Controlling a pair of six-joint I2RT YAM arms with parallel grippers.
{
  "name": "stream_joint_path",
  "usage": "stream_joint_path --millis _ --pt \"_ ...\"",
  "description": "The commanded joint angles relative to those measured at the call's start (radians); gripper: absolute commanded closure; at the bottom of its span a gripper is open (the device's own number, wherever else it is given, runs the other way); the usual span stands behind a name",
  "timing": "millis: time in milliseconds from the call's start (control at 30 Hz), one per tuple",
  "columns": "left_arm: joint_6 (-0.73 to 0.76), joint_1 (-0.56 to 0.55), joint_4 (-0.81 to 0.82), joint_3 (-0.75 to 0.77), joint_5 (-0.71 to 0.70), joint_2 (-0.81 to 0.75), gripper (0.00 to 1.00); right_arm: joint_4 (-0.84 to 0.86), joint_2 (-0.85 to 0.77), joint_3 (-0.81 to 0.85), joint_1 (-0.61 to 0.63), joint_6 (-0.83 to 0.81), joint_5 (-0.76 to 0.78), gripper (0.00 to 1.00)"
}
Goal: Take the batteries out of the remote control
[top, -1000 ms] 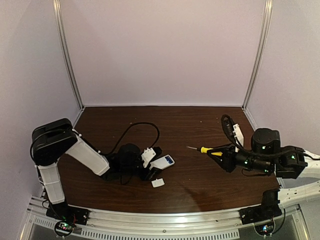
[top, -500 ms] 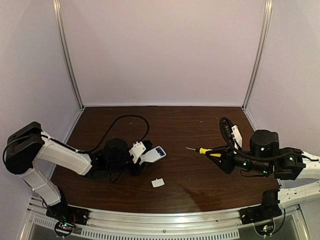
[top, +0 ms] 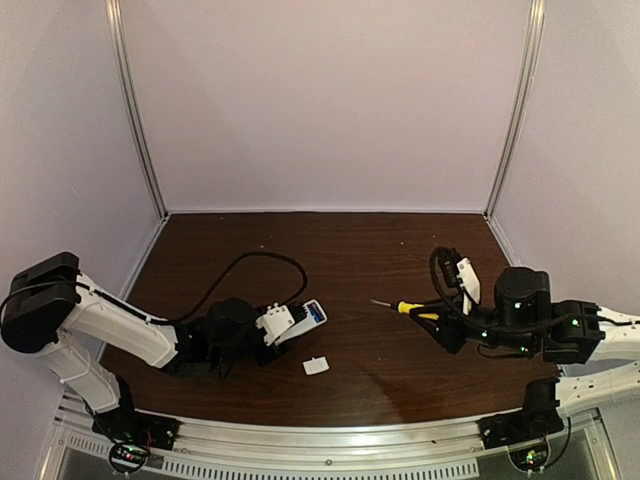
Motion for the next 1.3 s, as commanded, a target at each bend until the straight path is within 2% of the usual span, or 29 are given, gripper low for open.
stream_joint_path --millis 0,100,200,333,600,900,1100,1200,1267 --pt "0.082 -0.01 0.168 -0.035 -0.056 -0.001 1.0 0.031 0.022 -0.009 0.001 -0.007 0.037 1.0" --pt "0.093 -0.011 0.195 -0.049 -0.049 0.005 1.0 0.028 0.042 0.018 0.002 -0.019 0.026 1.0" --pt "0.126 -0.012 0.319 -0.109 -0.042 0.003 1.0 0.019 0.083 0.059 0.002 -0.037 -0.002 1.0" --pt "0.153 -0.015 0.442 -0.165 0.033 0.009 1.0 -0.035 0.17 0.156 0.002 -0.059 -0.022 1.0" --pt "0.181 -0.017 0.445 -0.15 0.247 0.006 1.0 -0.163 0.319 0.317 0.002 -0.148 -0.093 1.0" --pt "0.212 -0.017 0.631 -0.246 0.146 -0.007 1.0 -0.329 0.401 0.466 0.001 -0.233 -0.12 1.0" --pt "0.205 -0.027 0.552 -0.194 0.188 0.017 1.0 -0.474 0.456 0.561 0.002 -0.299 -0.058 1.0" --pt "0.223 -0.042 0.578 -0.187 0.206 0.034 1.0 -0.499 0.472 0.573 0.002 -0.315 -0.031 1.0" --pt "0.252 -0.066 0.52 -0.164 0.218 0.037 1.0 -0.51 0.479 0.58 0.002 -0.324 -0.016 1.0"
